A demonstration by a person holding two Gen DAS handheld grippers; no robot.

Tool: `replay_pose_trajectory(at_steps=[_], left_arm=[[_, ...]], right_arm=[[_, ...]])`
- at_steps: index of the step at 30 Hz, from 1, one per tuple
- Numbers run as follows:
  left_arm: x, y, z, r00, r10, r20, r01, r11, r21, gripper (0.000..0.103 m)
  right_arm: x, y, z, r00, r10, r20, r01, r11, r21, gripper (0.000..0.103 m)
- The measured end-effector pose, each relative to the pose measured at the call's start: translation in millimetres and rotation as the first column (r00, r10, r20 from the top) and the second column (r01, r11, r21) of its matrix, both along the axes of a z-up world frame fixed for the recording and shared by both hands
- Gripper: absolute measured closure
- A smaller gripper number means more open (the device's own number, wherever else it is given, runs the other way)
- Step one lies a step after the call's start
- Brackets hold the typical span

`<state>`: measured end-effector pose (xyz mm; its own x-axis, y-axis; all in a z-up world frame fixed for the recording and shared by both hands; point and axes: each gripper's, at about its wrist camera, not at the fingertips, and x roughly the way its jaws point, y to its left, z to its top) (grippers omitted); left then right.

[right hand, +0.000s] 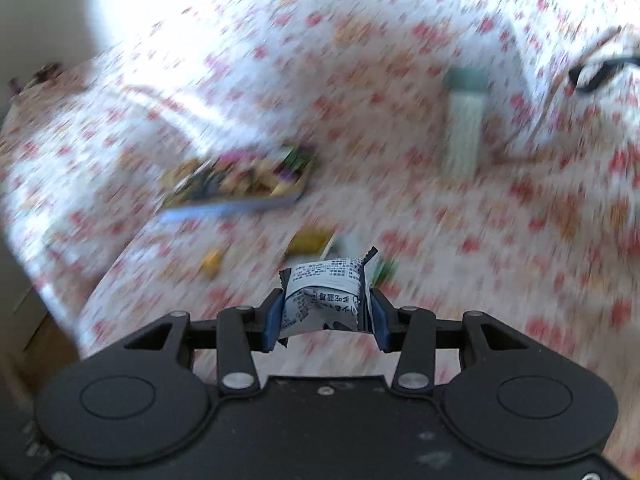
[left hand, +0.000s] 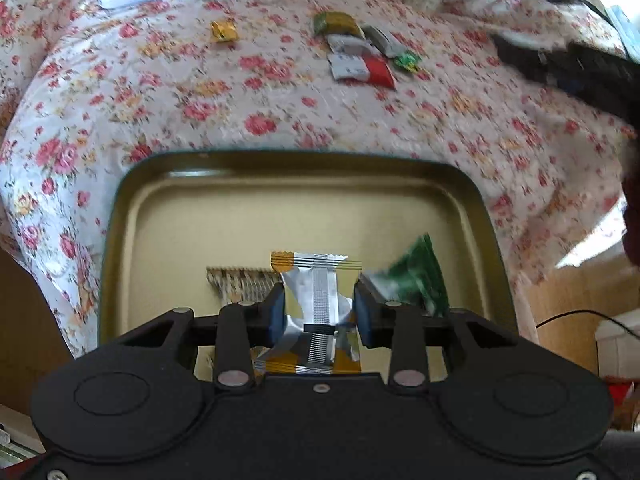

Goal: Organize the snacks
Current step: 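Carry the silver-yellow wrapper and white packet over the gold tin tray with both grippers, then open both grippers over the gold tin tray to drop both packets, then withdraw both open grippers from the tin tray toward the snack pile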

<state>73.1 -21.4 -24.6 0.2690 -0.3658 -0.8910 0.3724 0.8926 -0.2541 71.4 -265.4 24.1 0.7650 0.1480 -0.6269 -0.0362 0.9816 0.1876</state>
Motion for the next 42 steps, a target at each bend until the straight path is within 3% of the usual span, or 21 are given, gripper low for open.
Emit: replay_pose_trajectory(at_steps=[3, 7, 11, 18, 21, 36, 42], left_arm=[[-6, -3, 0, 1.0, -0.021, -0.017, 0.021, 1.0, 0.012, 0.059], [-12, -8, -1, 0.999, -0.043, -0.029, 0.044, 0.999, 0.021, 0.059], [-15, -14, -3, 0.998, -0.053, -0.032, 0.054, 0.998, 0.029, 0.059], [-19, -17, 0, 0.998, -0.062, -0.012, 0.062, 0.997, 0.039, 0.056], [-19, -17, 2, 0.998, -0.064, -0.007, 0.064, 0.997, 0.033, 0.044], [-17, -16, 6, 0.999, -0.032, 0.03, 0.031, 0.999, 0.038, 0.044], [-19, -18, 3, 0.999, -0.031, 0.042, 0.027, 0.995, 0.095, 0.044]], right_arm=[[-26, 12, -13, 0.994, 0.032, -0.105, -0.027, 0.999, 0.041, 0.056], [-53, 31, -31, 0.974, 0.041, -0.221, -0.042, 0.999, -0.003, 0.056], [-77, 45, -42, 0.959, 0.066, -0.275, -0.072, 0.997, -0.012, 0.056], [-85, 54, -39, 0.949, 0.131, -0.286, -0.139, 0.99, -0.008, 0.054], [-81, 54, -40, 0.947, 0.139, -0.289, -0.145, 0.989, 0.002, 0.054], [-72, 49, -44, 0.954, 0.121, -0.274, -0.112, 0.993, 0.048, 0.052], [-73, 57, -46, 0.94, 0.17, -0.296, -0.164, 0.985, 0.043, 0.05]])
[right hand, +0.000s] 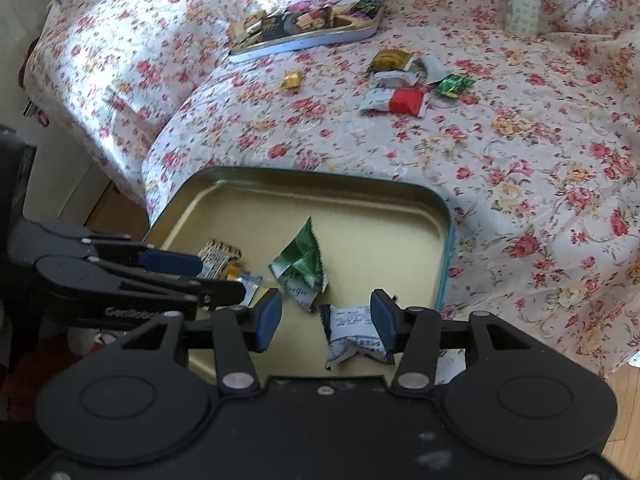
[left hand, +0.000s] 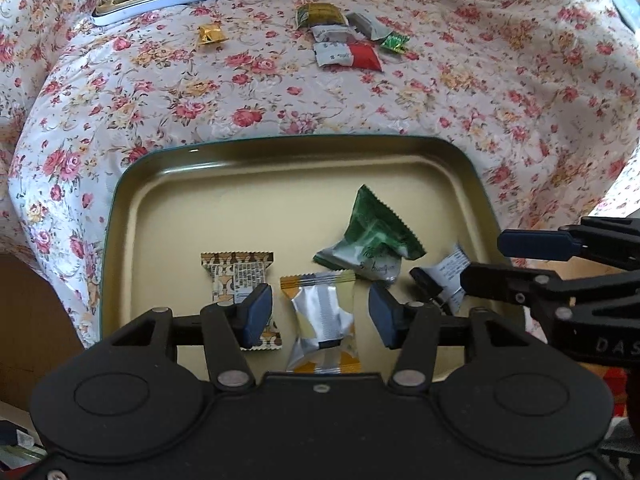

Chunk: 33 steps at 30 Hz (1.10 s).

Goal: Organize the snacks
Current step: 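Withdraw both open grippers from the tin tray toward the snack pile, then reach the left gripper to the gold foil candy and close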

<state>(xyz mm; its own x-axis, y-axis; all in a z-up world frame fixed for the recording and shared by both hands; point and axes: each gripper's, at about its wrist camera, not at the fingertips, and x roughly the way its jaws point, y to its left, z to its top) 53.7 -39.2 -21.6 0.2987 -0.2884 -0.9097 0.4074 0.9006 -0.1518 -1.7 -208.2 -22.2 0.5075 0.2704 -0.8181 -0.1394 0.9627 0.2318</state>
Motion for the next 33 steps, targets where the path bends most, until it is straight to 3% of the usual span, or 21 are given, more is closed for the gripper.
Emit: replay_pose_trajectory(at_steps=[6, 13, 20, 25, 33], left_arm=[[8, 3, 4, 1.0, -0.01, 0.01, 0.01, 1.0, -0.003, 0.044], [45, 10, 21, 0.991, 0.022, 0.13, -0.023, 1.0, 0.005, 0.044], [89, 13, 27, 0.971, 0.091, 0.22, -0.085, 0.996, -0.037, 0.044], [123, 9, 21, 0.951, 0.131, 0.279, -0.117, 0.991, -0.066, 0.044], [166, -7, 8, 0.922, 0.169, 0.347, -0.147, 0.985, -0.09, 0.044]], right_arm=[[4, 2, 2, 0.999, 0.036, 0.015, -0.035, 0.999, -0.039, 0.049], [30, -9, 12, 0.991, 0.002, 0.134, 0.009, 0.997, -0.079, 0.045], [87, -38, 5, 0.964, -0.119, 0.238, 0.139, 0.988, -0.068, 0.045], [129, -58, -3, 0.926, -0.194, 0.325, 0.236, 0.967, -0.093, 0.045], [187, -76, -24, 0.892, -0.186, 0.412, 0.268, 0.951, -0.151, 0.045]])
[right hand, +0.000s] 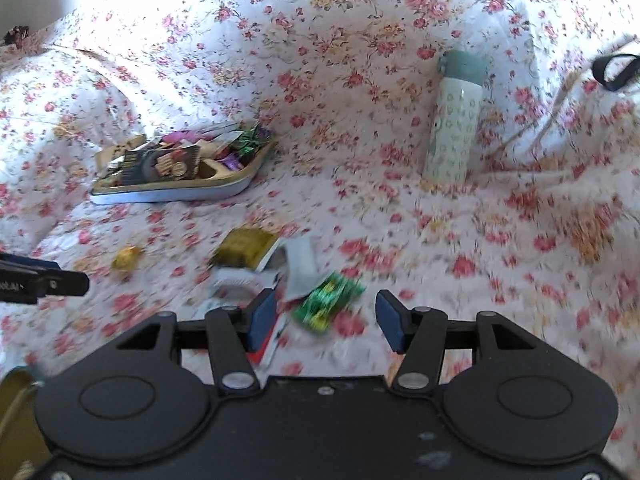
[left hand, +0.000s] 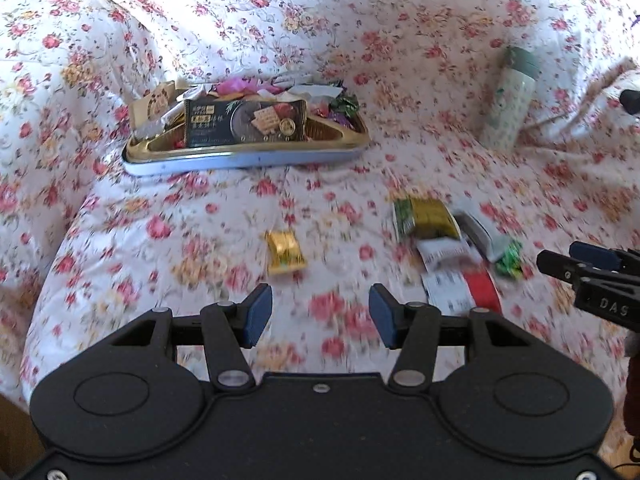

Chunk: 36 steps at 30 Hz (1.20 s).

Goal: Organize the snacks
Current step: 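Reach the left gripper to the gold foil candy and close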

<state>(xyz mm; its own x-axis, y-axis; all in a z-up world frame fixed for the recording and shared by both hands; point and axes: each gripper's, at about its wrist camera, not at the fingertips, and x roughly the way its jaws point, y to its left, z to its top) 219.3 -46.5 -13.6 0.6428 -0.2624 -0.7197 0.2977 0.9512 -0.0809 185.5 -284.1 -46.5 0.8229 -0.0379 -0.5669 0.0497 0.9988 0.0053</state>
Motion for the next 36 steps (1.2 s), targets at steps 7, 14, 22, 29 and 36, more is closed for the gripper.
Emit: replay_pose_trajectory(at_steps=[7, 14, 22, 29, 36], left_arm=[[18, -16, -12, 0.999, -0.021, 0.04, 0.02, 1.0, 0.01, 0.044], [30, -30, -28, 0.998, -0.055, 0.032, 0.053, 0.997, 0.053, 0.043], [35, -15, -31, 0.999, -0.011, 0.032, 0.01, 1.0, 0.018, 0.043], [67, 16, -27, 0.99, 0.138, -0.023, -0.139, 0.989, -0.056, 0.042], [89, 21, -44, 0.975, 0.189, -0.113, -0.197, 0.978, -0.065, 0.042]], right_arm=[[30, -7, -24, 1.0, 0.016, -0.001, -0.016, 1.0, 0.014, 0.045], [48, -3, -43, 0.998, 0.056, -0.014, -0.056, 0.998, -0.021, 0.045], [63, -10, -49, 0.998, 0.069, 0.006, -0.069, 0.997, -0.029, 0.045], [70, -16, -49, 0.998, 0.066, 0.012, -0.066, 0.998, 0.012, 0.043], [71, -18, -50, 0.998, 0.063, 0.017, -0.063, 0.997, 0.043, 0.043]])
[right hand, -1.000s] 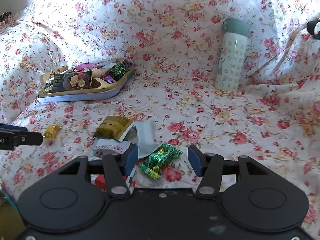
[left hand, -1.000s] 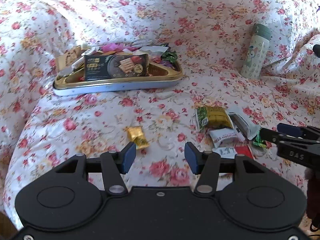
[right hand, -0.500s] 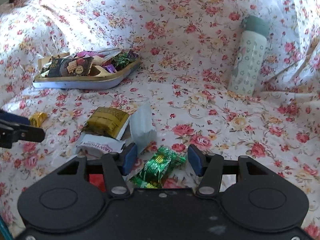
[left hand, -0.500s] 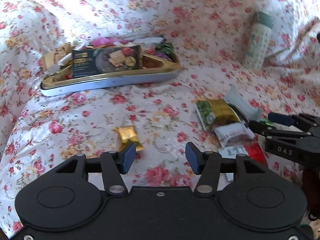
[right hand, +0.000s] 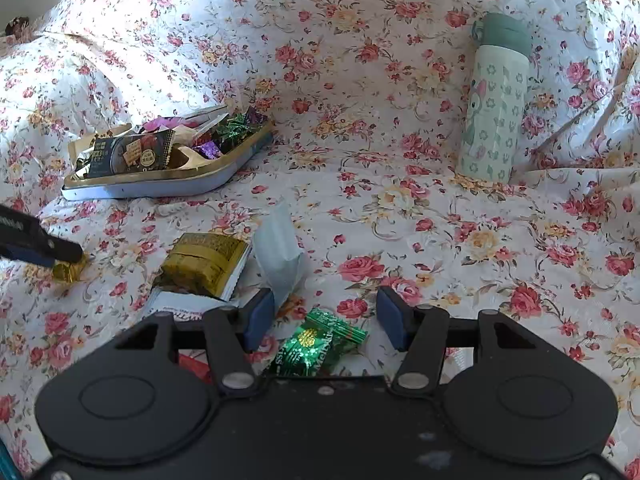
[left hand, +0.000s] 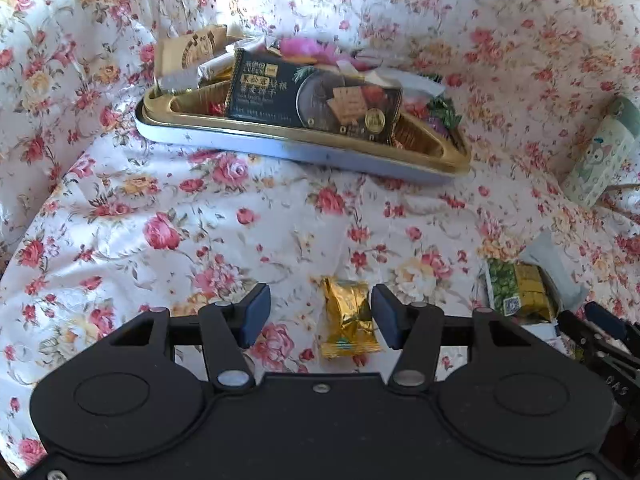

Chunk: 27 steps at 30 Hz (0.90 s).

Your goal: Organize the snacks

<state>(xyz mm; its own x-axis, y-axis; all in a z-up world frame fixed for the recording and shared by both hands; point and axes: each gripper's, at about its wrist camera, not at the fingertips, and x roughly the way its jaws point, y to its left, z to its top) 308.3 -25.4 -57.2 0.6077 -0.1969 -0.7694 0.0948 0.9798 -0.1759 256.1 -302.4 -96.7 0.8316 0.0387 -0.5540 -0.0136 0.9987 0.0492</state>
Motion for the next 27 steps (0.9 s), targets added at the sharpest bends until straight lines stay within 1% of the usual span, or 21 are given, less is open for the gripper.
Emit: replay_pose_trajectory(at_steps=[1, 5, 9, 12, 15, 17, 19, 20, 21, 27], left_arm=[[-2, -4, 0, 1.0, -0.008, 0.014, 0.008, 1.0, 0.024, 0.042], [-8, -16, -3, 0.997, -0.056, 0.045, 0.053, 0.996, 0.078, 0.042], [-10, -20, -6, 0.993, -0.079, 0.083, 0.07, 0.992, 0.105, 0.042], [-12, -23, -10, 0.986, -0.106, 0.126, 0.088, 0.987, 0.136, 0.043], [-19, -24, -15, 0.973, -0.151, 0.175, 0.121, 0.977, 0.173, 0.044], [-22, -21, -16, 0.968, -0.165, 0.191, 0.133, 0.977, 0.166, 0.047], [-25, -18, -15, 0.966, -0.17, 0.196, 0.139, 0.977, 0.159, 0.056], [-25, -17, -14, 0.966, -0.171, 0.195, 0.141, 0.977, 0.158, 0.059], [-25, -16, -14, 0.965, -0.177, 0.194, 0.147, 0.976, 0.158, 0.064], [-27, -21, -14, 0.958, -0.203, 0.2, 0.173, 0.972, 0.157, 0.068]], right_arm=[[0, -1, 0, 1.0, -0.002, 0.002, 0.002, 1.0, 0.012, 0.043], [-1, -4, 0, 1.0, -0.006, 0.005, 0.006, 0.999, 0.037, 0.043], [-1, -4, 0, 1.0, -0.007, 0.006, 0.007, 0.999, 0.039, 0.043], [-1, -4, 0, 1.0, -0.009, 0.006, 0.008, 0.999, 0.038, 0.043], [-1, -4, -1, 1.0, -0.008, 0.006, 0.008, 0.999, 0.038, 0.043], [-1, -4, -1, 1.0, -0.008, 0.006, 0.008, 0.999, 0.038, 0.043], [-1, -4, -1, 1.0, -0.008, 0.006, 0.008, 0.999, 0.038, 0.043], [-1, -4, -1, 1.0, -0.008, 0.006, 0.008, 0.999, 0.037, 0.043], [-1, -4, -1, 1.0, -0.008, 0.006, 0.008, 0.999, 0.038, 0.043], [-1, -4, -1, 1.0, -0.007, 0.007, 0.007, 0.999, 0.037, 0.043]])
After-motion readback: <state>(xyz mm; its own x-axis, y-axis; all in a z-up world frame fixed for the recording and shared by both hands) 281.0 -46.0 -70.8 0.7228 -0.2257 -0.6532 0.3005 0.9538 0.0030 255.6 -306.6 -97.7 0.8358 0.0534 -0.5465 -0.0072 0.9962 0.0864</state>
